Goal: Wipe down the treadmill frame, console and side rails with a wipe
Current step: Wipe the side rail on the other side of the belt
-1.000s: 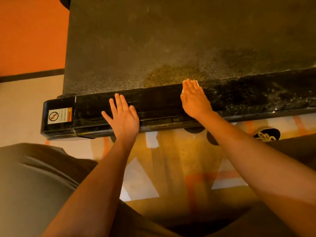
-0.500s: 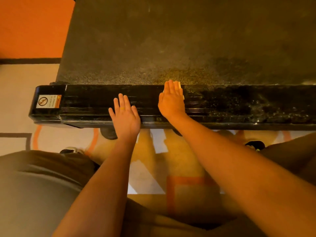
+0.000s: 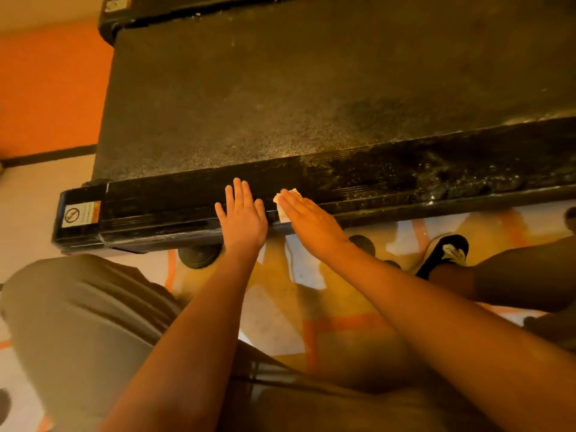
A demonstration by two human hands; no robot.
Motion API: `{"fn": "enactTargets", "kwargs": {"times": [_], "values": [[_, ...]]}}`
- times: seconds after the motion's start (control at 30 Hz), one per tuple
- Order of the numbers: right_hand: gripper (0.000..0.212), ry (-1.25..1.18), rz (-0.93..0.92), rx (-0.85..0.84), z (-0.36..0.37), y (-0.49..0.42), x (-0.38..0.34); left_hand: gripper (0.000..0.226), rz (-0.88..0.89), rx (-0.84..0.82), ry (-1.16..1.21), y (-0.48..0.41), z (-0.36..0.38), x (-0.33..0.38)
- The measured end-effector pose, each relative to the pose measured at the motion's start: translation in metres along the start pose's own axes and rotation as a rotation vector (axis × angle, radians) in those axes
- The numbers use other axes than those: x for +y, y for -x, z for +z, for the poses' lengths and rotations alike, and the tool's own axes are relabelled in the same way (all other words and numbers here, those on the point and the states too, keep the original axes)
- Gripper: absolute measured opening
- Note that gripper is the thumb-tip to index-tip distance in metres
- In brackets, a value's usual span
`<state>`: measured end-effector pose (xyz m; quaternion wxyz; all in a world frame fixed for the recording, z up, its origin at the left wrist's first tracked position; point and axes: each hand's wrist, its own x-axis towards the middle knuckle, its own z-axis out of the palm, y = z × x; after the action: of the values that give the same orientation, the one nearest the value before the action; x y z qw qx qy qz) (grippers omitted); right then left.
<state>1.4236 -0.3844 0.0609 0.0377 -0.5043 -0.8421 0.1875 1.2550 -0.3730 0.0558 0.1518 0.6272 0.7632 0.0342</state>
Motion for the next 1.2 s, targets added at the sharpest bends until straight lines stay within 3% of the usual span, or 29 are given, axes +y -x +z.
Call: {"fn": "enactTargets", "kwargs": {"times": [0.33,0.53,0.67,0.87,0.97,1.13,1.2], "values": [[0.066,0.206,0.034,0.030,0.003,0.000,-0.014,0.058,0.056,-0.003,-0.011,0.005,0.000,0.000],[0.072,0.298,0.149,-0.091,-0.014,0.016,0.014,0.058,0.056,0.060,-0.014,0.004,0.012,0.006],[0.085,0.232,0.235,-0.118,-0.032,0.038,0.024,0.059,0.054,0.074,0.014,0.004,0.016,0.008],[0.072,0.200,0.194,-0.071,-0.014,0.017,0.005,0.059,0.048,0.049,-0.008,0.002,0.016,0.009],[0.079,0.119,0.244,-0.069,-0.023,0.029,0.018,0.059,0.035,0.051,-0.004,0.002,0.015,0.009],[0.076,0.120,0.355,-0.069,-0.039,0.060,0.058,0.060,0.260,0.033,-0.059,0.009,0.023,0.025],[0.074,0.119,0.369,-0.064,-0.038,0.054,0.055,0.060,0.273,0.047,-0.058,0.015,0.030,0.035]]}}
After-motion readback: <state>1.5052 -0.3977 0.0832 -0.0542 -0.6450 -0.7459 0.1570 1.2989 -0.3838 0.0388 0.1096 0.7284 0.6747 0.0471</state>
